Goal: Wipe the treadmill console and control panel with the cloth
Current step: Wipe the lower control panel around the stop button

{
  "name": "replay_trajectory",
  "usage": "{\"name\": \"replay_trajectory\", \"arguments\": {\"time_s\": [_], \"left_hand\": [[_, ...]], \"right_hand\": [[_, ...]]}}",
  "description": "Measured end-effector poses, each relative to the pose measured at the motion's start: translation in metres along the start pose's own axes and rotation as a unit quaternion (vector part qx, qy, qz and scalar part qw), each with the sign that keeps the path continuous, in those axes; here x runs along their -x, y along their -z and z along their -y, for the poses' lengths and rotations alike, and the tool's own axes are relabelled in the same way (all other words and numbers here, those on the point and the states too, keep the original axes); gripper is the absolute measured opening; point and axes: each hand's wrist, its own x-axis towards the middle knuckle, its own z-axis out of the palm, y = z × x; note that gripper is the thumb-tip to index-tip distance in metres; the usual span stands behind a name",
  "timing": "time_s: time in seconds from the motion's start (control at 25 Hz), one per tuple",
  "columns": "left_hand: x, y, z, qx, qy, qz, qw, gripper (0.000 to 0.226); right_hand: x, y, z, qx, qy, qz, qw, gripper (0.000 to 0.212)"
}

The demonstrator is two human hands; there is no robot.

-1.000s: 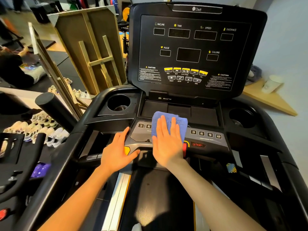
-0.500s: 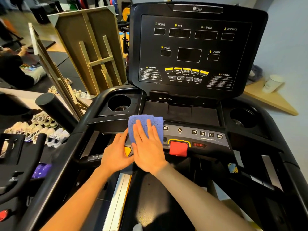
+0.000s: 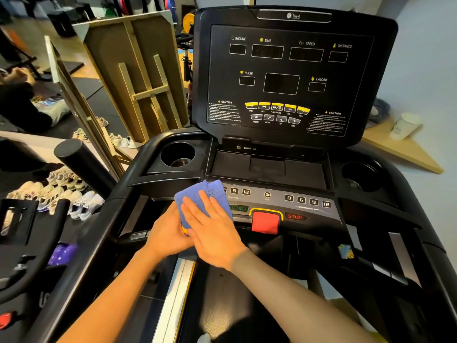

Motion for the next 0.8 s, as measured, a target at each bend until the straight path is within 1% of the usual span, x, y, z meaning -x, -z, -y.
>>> {"name": "replay_trajectory", "arguments": {"time_s": [0.12, 0.24, 0.36, 0.44, 0.52, 0.6, 0.68, 0.72, 0.8], "left_hand": [[0.0, 0.009, 0.0, 0.015, -0.03, 0.018, 0.999, 0.072], [-0.001, 0.012, 0.005, 0.027, -0.043, 0.042, 0.998, 0.071], [-0.002, 0.014, 0.007, 0.028, -0.051, 0.053, 0.997, 0.076], [-0.003, 0.015, 0.004, 0.022, -0.06, 0.06, 0.996, 0.078], [-0.003, 0.017, -0.001, 0.015, -0.068, 0.059, 0.996, 0.08], [-0.002, 0.017, 0.0, 0.019, -0.07, 0.06, 0.996, 0.081], [-0.001, 0.015, 0.003, 0.02, -0.065, 0.055, 0.996, 0.076], [-0.002, 0.014, 0.004, 0.019, -0.062, 0.046, 0.997, 0.075], [-0.001, 0.013, 0.005, 0.024, -0.052, 0.027, 0.998, 0.079]], "right_hand": [[0.004, 0.0, -0.007, -0.003, 0.035, -0.012, 0.999, 0.07], [0.008, -0.001, -0.012, -0.038, 0.063, -0.033, 0.997, 0.062], [0.009, -0.007, -0.016, -0.055, 0.09, -0.017, 0.994, 0.058], [0.01, -0.01, -0.018, -0.061, 0.099, -0.007, 0.993, 0.056], [0.011, -0.011, -0.021, -0.086, 0.1, -0.009, 0.991, 0.056], [0.013, -0.013, -0.021, -0.085, 0.1, -0.017, 0.991, 0.056], [0.015, -0.017, -0.021, -0.061, 0.101, -0.025, 0.993, 0.061], [0.016, -0.02, -0.022, -0.049, 0.099, -0.025, 0.994, 0.068], [0.022, -0.021, -0.027, -0.036, 0.091, -0.029, 0.995, 0.082]]}}
